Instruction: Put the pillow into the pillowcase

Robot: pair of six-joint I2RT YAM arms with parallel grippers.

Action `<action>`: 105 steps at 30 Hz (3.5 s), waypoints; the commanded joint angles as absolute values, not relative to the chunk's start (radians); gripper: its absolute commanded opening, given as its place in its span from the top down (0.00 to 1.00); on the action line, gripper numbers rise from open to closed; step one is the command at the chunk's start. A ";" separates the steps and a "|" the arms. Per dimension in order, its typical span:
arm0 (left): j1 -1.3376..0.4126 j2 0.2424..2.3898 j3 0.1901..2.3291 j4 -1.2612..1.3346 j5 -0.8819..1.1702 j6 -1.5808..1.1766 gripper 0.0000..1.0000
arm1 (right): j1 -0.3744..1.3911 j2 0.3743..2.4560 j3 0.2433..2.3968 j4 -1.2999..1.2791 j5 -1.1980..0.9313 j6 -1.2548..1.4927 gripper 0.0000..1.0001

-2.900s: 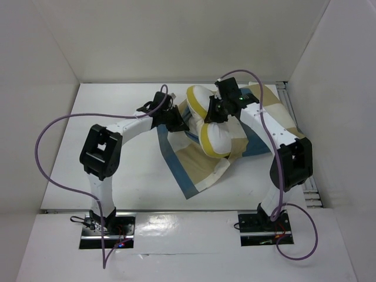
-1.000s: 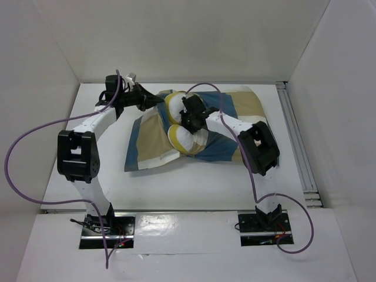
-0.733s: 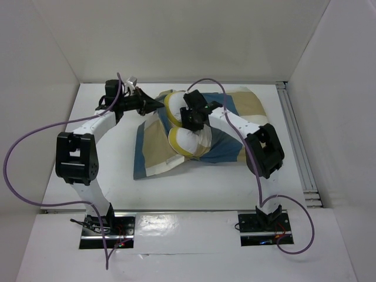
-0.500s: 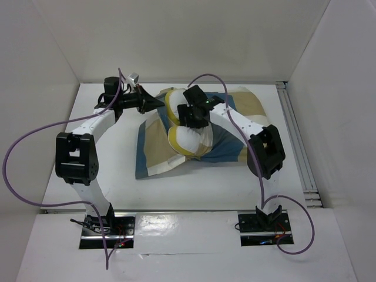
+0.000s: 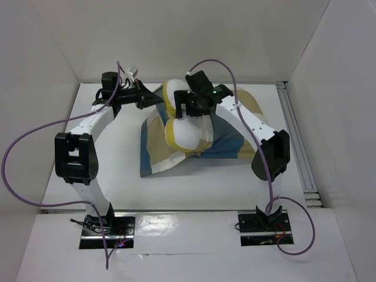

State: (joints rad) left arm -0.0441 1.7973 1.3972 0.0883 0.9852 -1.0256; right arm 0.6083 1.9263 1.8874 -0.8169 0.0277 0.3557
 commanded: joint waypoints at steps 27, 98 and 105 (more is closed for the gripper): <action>-0.044 1.818 1.470 0.106 1.011 -0.968 1.00 | 0.583 2.089 2.198 -0.669 -0.066 0.382 0.05; -0.057 2.076 1.979 -0.790 0.769 -0.410 0.38 | 0.633 1.729 1.537 -0.540 -0.013 0.404 0.11; -0.057 1.687 1.561 -0.727 0.359 -0.511 0.35 | 0.722 1.750 1.629 -0.606 0.123 0.322 0.06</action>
State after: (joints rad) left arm -0.0559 1.8771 1.6806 -0.7147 0.5514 -0.4648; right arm 0.6903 1.7878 1.5528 -0.5552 -0.0338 0.3832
